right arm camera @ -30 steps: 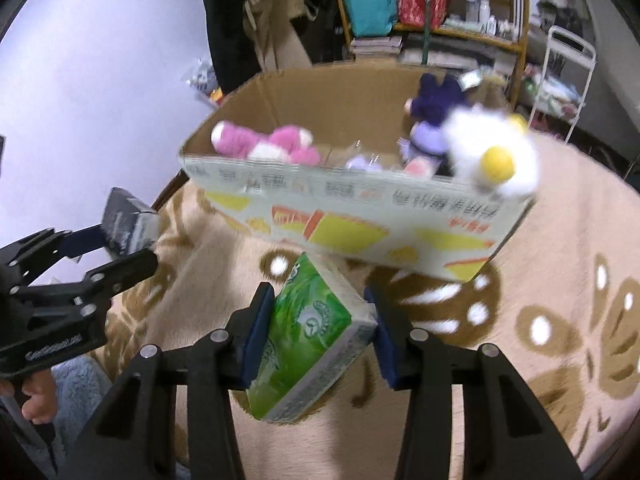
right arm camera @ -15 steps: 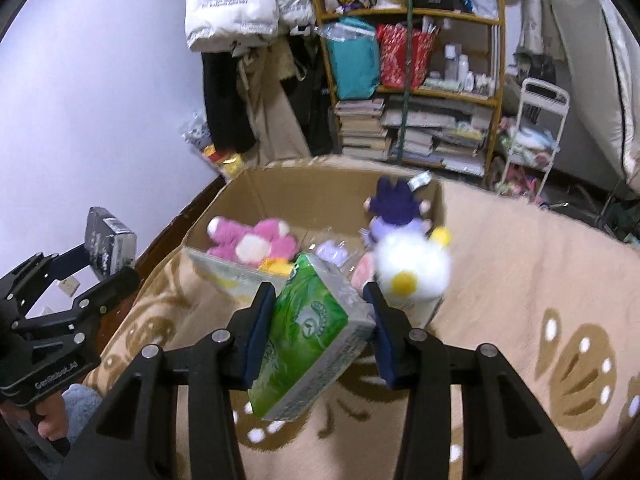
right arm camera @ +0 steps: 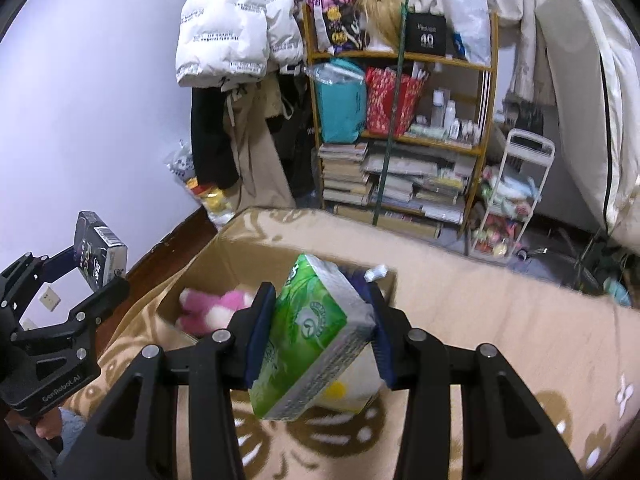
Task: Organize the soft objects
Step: 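Lift the black pack over the box with left tool while right tool carries the green pack there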
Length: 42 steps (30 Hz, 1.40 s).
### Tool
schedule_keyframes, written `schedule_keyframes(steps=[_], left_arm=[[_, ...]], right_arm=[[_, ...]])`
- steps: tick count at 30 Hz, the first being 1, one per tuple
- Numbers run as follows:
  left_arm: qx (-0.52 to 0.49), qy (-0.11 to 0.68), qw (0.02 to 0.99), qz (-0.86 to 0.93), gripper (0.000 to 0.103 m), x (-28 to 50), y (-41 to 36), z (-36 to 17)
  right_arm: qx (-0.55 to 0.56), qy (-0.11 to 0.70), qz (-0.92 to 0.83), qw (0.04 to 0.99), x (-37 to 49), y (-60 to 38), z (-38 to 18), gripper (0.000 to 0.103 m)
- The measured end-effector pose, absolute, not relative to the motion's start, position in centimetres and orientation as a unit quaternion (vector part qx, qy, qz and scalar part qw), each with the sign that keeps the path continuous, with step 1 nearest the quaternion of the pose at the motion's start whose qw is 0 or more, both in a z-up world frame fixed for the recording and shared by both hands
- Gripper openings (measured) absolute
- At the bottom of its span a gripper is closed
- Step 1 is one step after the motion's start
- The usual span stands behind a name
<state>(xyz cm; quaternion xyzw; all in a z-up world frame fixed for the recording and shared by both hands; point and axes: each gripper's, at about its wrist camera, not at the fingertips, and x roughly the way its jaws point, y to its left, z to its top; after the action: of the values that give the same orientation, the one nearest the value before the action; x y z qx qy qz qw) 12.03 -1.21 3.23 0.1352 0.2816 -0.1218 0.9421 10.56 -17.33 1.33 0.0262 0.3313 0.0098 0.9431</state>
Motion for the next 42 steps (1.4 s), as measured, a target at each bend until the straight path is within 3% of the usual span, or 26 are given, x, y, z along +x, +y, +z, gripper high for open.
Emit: schedule_keyframes(steps=[9, 31, 42], left_arm=[[0.096, 0.264, 0.952, -0.122, 0.064, 13.6, -2.0, 2.0], [0.114, 0.329, 0.927, -0.137, 0.065, 17.1, -3.5, -3.1], [0.082, 0.343, 0.924, -0.148, 0.065, 17.7, -2.9, -3.2]], right_arm=[[0.031, 0.291, 0.005, 0.956, 11.4, -18.1, 0.7, 0.047], [0.08, 0.334, 0.029, 0.939, 15.2, -19.2, -5.1, 0.047], [0.07, 0.339, 0.03, 0.938, 15.5, -18.7, -5.7, 0.047]])
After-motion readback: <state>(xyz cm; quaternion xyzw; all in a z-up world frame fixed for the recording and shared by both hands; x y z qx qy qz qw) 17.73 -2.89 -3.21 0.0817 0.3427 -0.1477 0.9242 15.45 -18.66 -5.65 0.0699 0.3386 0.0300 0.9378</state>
